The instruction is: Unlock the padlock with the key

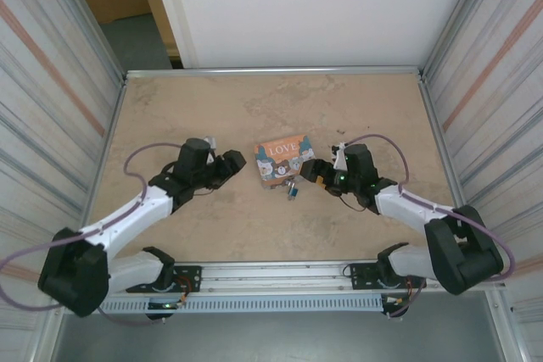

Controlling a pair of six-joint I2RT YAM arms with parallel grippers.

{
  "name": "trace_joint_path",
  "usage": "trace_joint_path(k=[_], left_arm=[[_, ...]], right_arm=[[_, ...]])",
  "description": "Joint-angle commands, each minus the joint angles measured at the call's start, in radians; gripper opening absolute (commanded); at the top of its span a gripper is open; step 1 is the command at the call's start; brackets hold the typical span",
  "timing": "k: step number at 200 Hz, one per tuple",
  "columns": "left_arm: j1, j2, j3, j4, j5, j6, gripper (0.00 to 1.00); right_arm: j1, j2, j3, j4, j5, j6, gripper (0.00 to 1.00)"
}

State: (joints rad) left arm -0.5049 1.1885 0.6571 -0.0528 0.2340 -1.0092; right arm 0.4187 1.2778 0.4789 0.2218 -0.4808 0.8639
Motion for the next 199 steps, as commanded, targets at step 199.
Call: trace_joint_path(k=[199], left_arm=[[-0.01, 0.429, 0.084, 0.217, 0.178, 0.035, 0.37]], right_arm=[[-0.033, 0.209, 0.19, 0.015, -0.078, -0.11, 0.89]])
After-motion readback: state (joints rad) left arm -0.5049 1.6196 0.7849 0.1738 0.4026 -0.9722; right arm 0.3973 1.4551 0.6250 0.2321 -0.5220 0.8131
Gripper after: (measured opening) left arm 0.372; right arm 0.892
